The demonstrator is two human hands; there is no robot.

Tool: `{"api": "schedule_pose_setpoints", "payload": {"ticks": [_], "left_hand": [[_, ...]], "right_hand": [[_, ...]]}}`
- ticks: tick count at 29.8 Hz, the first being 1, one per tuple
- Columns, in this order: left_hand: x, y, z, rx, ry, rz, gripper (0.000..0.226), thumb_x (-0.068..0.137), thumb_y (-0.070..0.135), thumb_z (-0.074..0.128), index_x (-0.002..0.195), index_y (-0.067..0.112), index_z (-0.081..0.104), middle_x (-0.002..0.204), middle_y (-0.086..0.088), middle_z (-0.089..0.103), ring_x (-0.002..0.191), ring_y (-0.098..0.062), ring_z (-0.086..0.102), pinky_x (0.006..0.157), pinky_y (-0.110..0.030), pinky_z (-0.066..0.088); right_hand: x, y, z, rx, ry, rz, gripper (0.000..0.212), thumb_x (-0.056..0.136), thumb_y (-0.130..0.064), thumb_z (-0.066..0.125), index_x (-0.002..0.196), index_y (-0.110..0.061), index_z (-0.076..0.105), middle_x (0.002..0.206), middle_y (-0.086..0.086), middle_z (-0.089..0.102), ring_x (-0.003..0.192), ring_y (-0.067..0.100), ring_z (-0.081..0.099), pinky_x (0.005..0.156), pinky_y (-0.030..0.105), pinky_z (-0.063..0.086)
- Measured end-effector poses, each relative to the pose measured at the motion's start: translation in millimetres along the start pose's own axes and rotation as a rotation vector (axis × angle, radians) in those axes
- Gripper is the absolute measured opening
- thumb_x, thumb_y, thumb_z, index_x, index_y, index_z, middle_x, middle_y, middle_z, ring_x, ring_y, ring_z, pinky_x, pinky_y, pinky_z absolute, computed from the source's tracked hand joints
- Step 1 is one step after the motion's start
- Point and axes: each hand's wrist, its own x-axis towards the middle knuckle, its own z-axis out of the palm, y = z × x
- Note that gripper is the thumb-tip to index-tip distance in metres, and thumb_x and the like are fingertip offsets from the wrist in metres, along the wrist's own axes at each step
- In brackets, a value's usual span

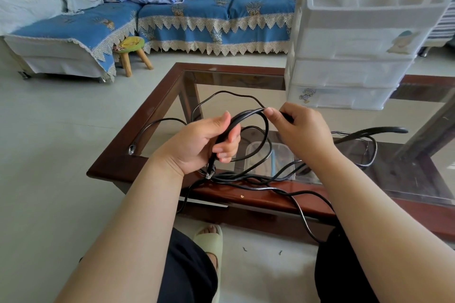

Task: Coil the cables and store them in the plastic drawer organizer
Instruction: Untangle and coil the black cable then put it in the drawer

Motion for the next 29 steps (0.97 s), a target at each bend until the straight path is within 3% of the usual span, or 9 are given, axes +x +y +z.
{"api": "schedule_pose_setpoints", "payload": {"ticks": [3, 6, 8, 10, 16, 20, 26, 29], "left_hand": [[2.7, -0.8, 1.3, -0.028, 0.042, 0.065, 0.049, 0.100, 0.037, 0.024, 0.067, 0.016, 0.053, 0.046, 0.009, 0.033, 0.051, -0.014, 0.037, 0.071, -0.029, 0.045], [2.8, 0.4, 3.2, -0.213, 0.057, 0.042, 0.052, 0.101, 0.043, 0.021, 0.066, 0.018, 0.052, 0.046, 0.010, 0.022, 0.044, -0.008, 0.025, 0.053, -0.022, 0.039], [2.1, 1.8, 3.2, -0.308, 0.049, 0.006, 0.051, 0.099, 0.049, 0.022, 0.070, 0.017, 0.050, 0.049, 0.008, 0.018, 0.043, -0.007, 0.016, 0.040, -0.018, 0.025], [1.5, 2.0, 2.2, -0.325, 0.018, -0.005, 0.045, 0.098, 0.047, 0.025, 0.077, 0.015, 0.049, 0.051, 0.008, 0.018, 0.043, -0.006, 0.013, 0.039, -0.018, 0.016], [-1.6, 0.9, -1.9, -0.231, 0.008, -0.052, 0.033, 0.097, 0.029, 0.037, 0.090, 0.012, 0.064, 0.050, 0.008, 0.024, 0.039, -0.003, 0.022, 0.038, -0.018, 0.015], [-1.3, -0.7, 0.5, -0.186, 0.049, -0.079, 0.029, 0.095, 0.023, 0.038, 0.097, 0.007, 0.061, 0.054, 0.005, 0.032, 0.040, -0.004, 0.027, 0.037, -0.018, 0.016], [2.9, -1.1, 5.6, -0.110, 0.147, -0.123, 0.034, 0.094, 0.041, 0.038, 0.082, 0.014, 0.055, 0.048, 0.009, 0.025, 0.038, -0.003, 0.018, 0.038, -0.018, 0.010], [-1.5, 6.6, 0.6, -0.207, 0.236, -0.042, 0.035, 0.094, 0.040, 0.038, 0.068, 0.020, 0.050, 0.045, 0.012, 0.023, 0.039, -0.005, 0.011, 0.036, -0.017, 0.010]], "right_hand": [[-2.3, -3.4, 2.3, -0.024, -0.038, 0.036, 0.061, 0.089, -0.063, 0.039, 0.055, -0.012, 0.038, 0.049, 0.004, 0.041, 0.048, 0.022, 0.040, 0.049, 0.029, 0.028], [-5.3, -5.7, 5.5, -0.088, -0.120, 0.056, 0.061, 0.090, -0.063, 0.034, 0.053, -0.015, 0.031, 0.048, 0.000, 0.034, 0.046, 0.018, 0.034, 0.047, 0.028, 0.023], [-4.5, -5.1, 6.4, -0.113, -0.139, 0.074, 0.062, 0.090, -0.065, 0.033, 0.053, -0.015, 0.033, 0.048, 0.000, 0.035, 0.046, 0.018, 0.035, 0.046, 0.027, 0.023], [-2.0, -3.2, 7.0, -0.114, -0.129, 0.080, 0.062, 0.089, -0.066, 0.033, 0.055, -0.015, 0.035, 0.049, 0.000, 0.037, 0.047, 0.018, 0.037, 0.047, 0.027, 0.025], [1.3, 2.7, 8.9, -0.047, -0.043, 0.073, 0.060, 0.087, -0.065, 0.041, 0.070, -0.010, 0.054, 0.059, 0.004, 0.055, 0.059, 0.023, 0.053, 0.052, 0.029, 0.038], [2.2, 3.4, 10.1, 0.002, -0.043, 0.072, 0.058, 0.085, -0.065, 0.047, 0.076, -0.009, 0.056, 0.067, 0.008, 0.061, 0.062, 0.024, 0.056, 0.057, 0.032, 0.044], [2.2, 3.3, 9.1, -0.024, -0.005, 0.045, 0.056, 0.083, -0.066, 0.049, 0.073, -0.011, 0.056, 0.064, 0.004, 0.059, 0.059, 0.020, 0.054, 0.055, 0.030, 0.043], [5.2, 6.2, 1.1, -0.104, -0.011, -0.004, 0.046, 0.087, -0.061, 0.048, 0.078, -0.017, 0.056, 0.060, -0.004, 0.056, 0.058, 0.013, 0.052, 0.051, 0.026, 0.038]]}}
